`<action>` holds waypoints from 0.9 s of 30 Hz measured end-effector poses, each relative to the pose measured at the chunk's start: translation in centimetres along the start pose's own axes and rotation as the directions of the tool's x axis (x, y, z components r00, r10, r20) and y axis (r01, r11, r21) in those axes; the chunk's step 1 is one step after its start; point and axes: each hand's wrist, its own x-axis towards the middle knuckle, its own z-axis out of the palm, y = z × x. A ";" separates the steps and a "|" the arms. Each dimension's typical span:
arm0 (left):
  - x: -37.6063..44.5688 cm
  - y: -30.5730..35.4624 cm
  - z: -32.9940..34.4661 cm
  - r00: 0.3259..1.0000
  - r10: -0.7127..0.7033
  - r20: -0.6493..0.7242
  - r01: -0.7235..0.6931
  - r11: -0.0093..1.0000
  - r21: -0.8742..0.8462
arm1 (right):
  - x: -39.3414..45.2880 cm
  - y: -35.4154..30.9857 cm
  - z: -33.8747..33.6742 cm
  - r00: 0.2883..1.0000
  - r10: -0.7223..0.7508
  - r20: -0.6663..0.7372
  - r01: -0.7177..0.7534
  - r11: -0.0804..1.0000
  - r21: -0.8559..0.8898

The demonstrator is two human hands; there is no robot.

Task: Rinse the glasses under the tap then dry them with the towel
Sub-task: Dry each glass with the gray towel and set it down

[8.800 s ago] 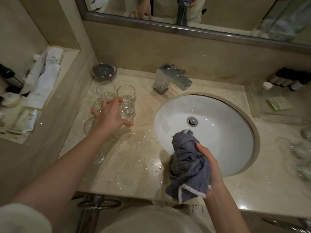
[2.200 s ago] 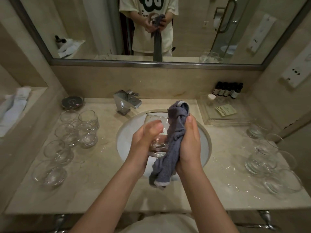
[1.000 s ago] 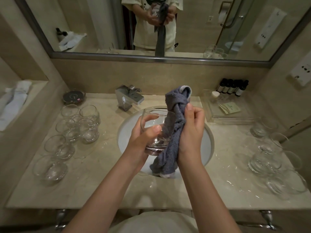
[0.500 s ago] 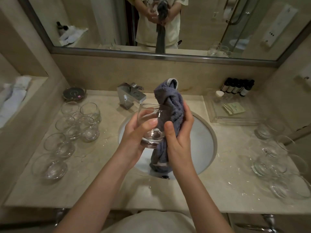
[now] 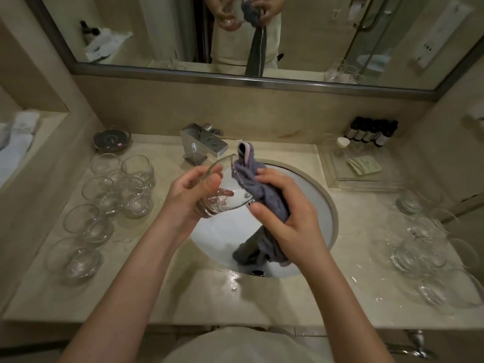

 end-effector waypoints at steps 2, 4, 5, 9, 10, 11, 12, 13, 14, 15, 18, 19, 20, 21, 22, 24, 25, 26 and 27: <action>0.1 0.1 -0.4 1.000 -0.018 0.002 0.018 0.999 0.034 | 0.3 0.0 -0.5 0.994 -0.008 0.113 0.016 0.997 -0.071; 0.1 0.1 -0.5 0.999 -0.036 0.009 0.035 0.997 0.070 | 0.6 0.0 -0.8 0.981 0.001 0.194 0.018 0.995 -0.100; 0.1 0.1 -0.5 0.999 -0.045 0.015 0.044 0.995 0.087 | 0.7 0.0 -0.9 0.974 0.008 0.225 0.019 0.993 -0.117; 0.0 0.2 -0.6 0.996 -0.066 0.064 0.053 0.982 0.183 | 0.6 0.1 -0.9 0.943 0.050 0.330 0.019 0.979 -0.204; 0.0 0.1 -0.5 0.996 -0.070 0.063 0.056 0.977 0.204 | 0.6 0.2 -0.9 0.938 0.061 0.342 0.016 0.976 -0.217; 0.0 0.0 -0.5 0.995 -0.075 0.060 0.061 0.976 0.209 | 0.6 0.3 -0.8 0.933 0.070 0.353 0.014 0.973 -0.230; 0.0 -0.2 -0.4 0.995 -0.080 0.056 0.067 0.977 0.205 | 0.6 0.4 -0.8 0.928 0.076 0.365 0.017 0.969 -0.246; -0.1 -0.3 -0.3 0.995 -0.084 0.053 0.072 0.977 0.200 | 0.6 0.6 -0.8 0.921 0.080 0.381 0.027 0.963 -0.267; -0.1 -0.5 -0.3 0.995 -0.087 0.052 0.075 0.977 0.199 | 0.6 0.9 -0.8 0.914 0.082 0.397 0.041 0.956 -0.292; -0.1 -0.7 -0.2 0.995 -0.088 0.053 0.076 0.977 0.199 | 0.5 1.1 -0.7 0.909 0.081 0.409 0.059 0.946 -0.319; -0.2 -0.9 -0.1 0.993 -0.106 0.059 0.094 0.979 0.179 | -0.1 1.5 -0.2 0.928 0.029 0.372 0.119 0.922 -0.369; -0.2 -1.0 -0.1 0.991 -0.122 0.058 0.110 0.979 0.169 | -0.3 1.6 0.0 0.940 -0.002 0.340 0.137 0.918 -0.371; -0.2 -1.0 -0.1 0.989 -0.139 0.055 0.128 0.978 0.162 | -0.5 1.6 0.2 0.951 -0.037 0.307 0.154 0.917 -0.369; -0.2 -1.0 -0.2 0.987 -0.153 0.054 0.143 0.977 0.159 | -0.6 1.7 0.3 0.959 -0.064 0.277 0.166 0.917 -0.362; -0.2 -1.0 -0.2 0.985 -0.164 0.056 0.153 0.975 0.159 | -0.8 1.8 0.4 0.963 -0.084 0.256 0.174 0.919 -0.354; -0.2 -0.9 -0.3 0.982 -0.178 0.062 0.166 0.972 0.166 | -1.0 1.9 0.7 0.967 -0.117 0.227 0.193 0.918 -0.348; -0.3 -0.7 -0.4 0.981 -0.184 0.068 0.170 0.970 0.172 | -1.2 1.9 0.9 0.969 -0.131 0.211 0.201 0.914 -0.353; -0.3 -0.6 -0.4 0.979 -0.189 0.075 0.174 0.969 0.177 | -1.4 2.0 1.1 0.971 -0.142 0.194 0.205 0.909 -0.362; -0.3 -0.5 -0.4 0.978 -0.193 0.083 0.176 0.968 0.179 | -1.6 2.0 1.2 0.974 -0.143 0.178 0.200 0.908 -0.369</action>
